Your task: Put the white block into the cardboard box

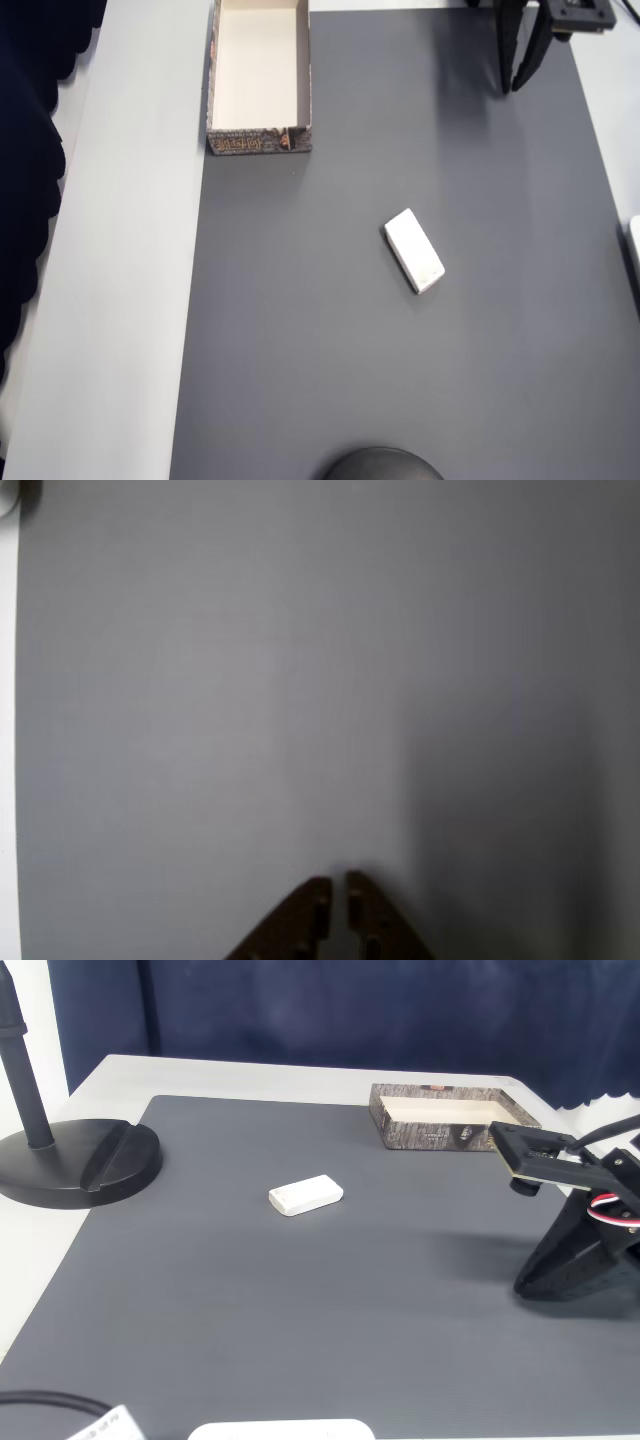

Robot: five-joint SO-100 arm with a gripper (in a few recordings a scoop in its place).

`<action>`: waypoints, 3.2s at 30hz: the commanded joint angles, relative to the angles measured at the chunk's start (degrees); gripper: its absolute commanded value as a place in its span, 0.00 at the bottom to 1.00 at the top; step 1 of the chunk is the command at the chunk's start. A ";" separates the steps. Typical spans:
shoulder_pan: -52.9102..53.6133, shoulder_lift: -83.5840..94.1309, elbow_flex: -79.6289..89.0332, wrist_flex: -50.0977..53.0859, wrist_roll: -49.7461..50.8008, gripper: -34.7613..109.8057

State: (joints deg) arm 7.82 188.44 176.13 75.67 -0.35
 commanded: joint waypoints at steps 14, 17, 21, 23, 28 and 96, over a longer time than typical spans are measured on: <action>0.18 2.02 1.05 0.35 -0.35 0.23; 0.18 2.02 1.05 0.35 -0.35 0.23; 0.18 2.02 1.05 0.35 -0.35 0.23; 0.18 2.02 1.05 0.35 -0.35 0.23; 0.18 2.02 1.05 0.35 -0.35 0.23; 19.42 -85.78 -73.65 -5.89 26.02 0.23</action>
State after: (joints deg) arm 25.75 107.14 112.59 69.43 22.15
